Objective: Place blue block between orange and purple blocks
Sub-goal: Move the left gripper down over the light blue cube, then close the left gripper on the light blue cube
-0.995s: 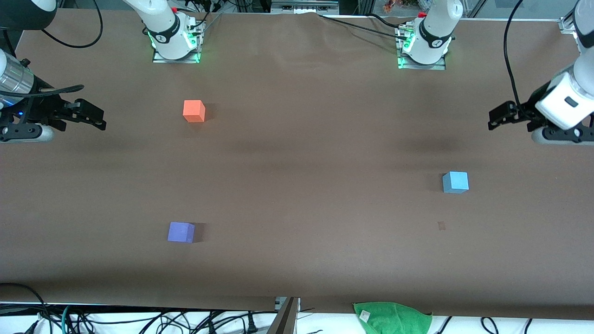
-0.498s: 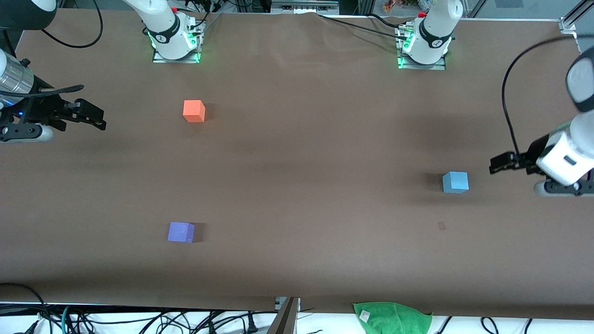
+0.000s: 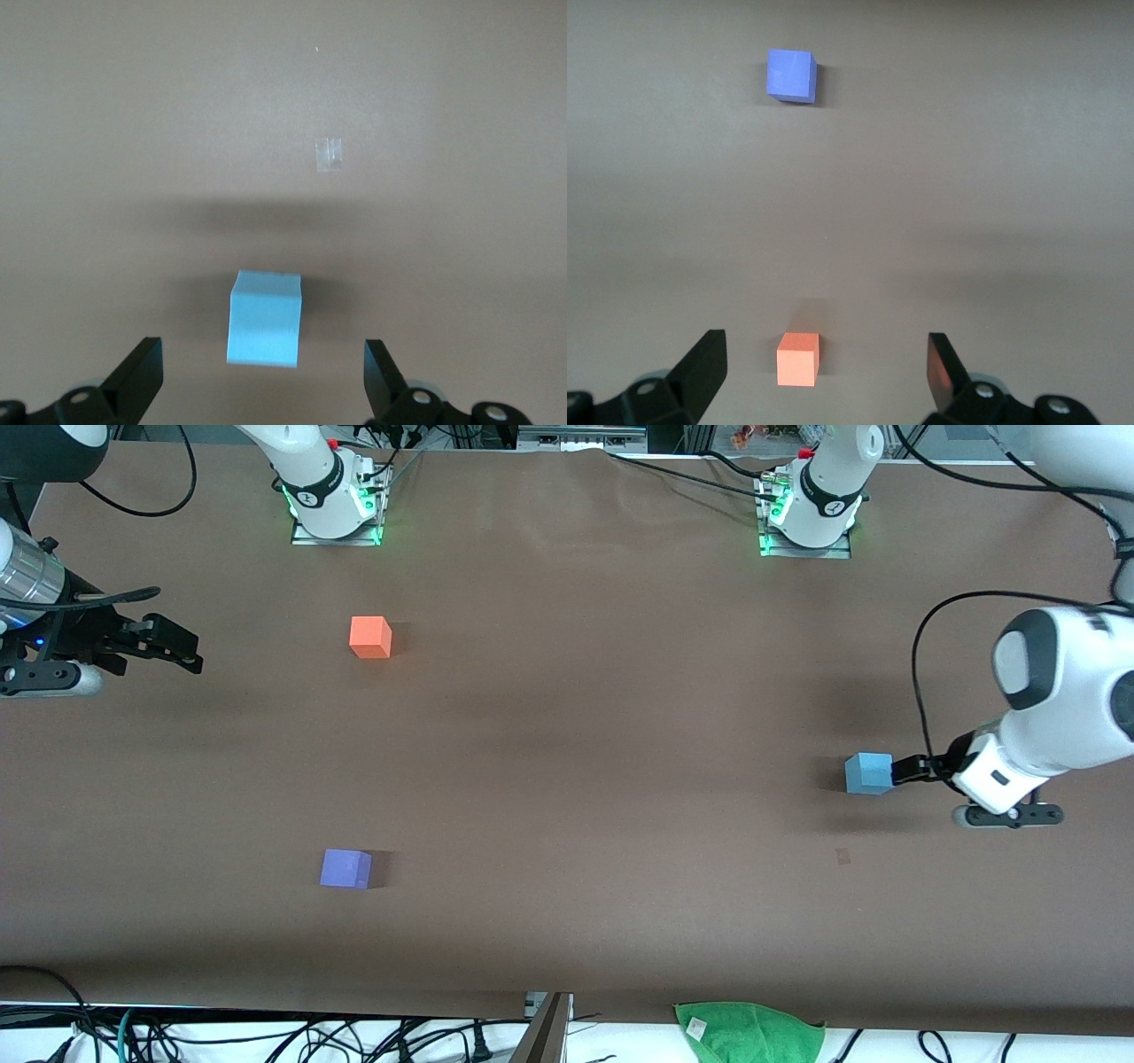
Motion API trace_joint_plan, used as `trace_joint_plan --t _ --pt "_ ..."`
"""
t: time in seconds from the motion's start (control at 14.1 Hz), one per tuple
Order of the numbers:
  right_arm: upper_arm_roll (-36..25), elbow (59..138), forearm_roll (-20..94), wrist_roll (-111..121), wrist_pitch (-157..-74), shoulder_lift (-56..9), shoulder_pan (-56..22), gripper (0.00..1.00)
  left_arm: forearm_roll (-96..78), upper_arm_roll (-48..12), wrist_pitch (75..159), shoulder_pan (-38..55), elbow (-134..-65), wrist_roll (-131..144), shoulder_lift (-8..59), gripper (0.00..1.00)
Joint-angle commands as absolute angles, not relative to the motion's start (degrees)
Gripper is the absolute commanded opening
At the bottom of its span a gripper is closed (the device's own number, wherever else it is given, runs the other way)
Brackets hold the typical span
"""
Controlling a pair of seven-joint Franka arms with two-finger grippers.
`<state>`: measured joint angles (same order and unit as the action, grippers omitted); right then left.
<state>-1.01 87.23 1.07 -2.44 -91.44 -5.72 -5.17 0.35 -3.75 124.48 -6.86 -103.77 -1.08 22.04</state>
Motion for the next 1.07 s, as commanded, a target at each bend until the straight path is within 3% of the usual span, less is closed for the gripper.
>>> trace_joint_plan --t 0.0,0.28,0.85,0.92,1.0 --pt "-0.9 86.1 0.5 -3.0 -90.7 -6.1 -5.3 1.00 1.8 -4.0 136.8 -8.9 -114.2 -4.5 19.4 1.00" --pt "-0.9 86.1 0.5 -3.0 -90.7 -6.1 -5.3 1.00 1.9 -4.0 151.6 -9.1 -123.5 -4.9 20.2 1.00" --pt "-0.9 86.1 0.4 -3.0 -91.0 -6.2 -5.3 1.00 2.2 -4.5 157.0 -9.1 -124.8 -5.8 25.3 1.00" --pt "-0.9 86.1 0.4 -3.0 -90.8 -6.2 -5.3 1.00 2.2 -4.7 156.9 -8.4 -125.2 -6.1 25.3 0.80" --pt "-0.9 86.1 0.4 -3.0 -90.8 -6.2 -5.2 1.00 2.2 -4.6 156.8 -8.4 -125.2 -6.7 25.7 0.48"
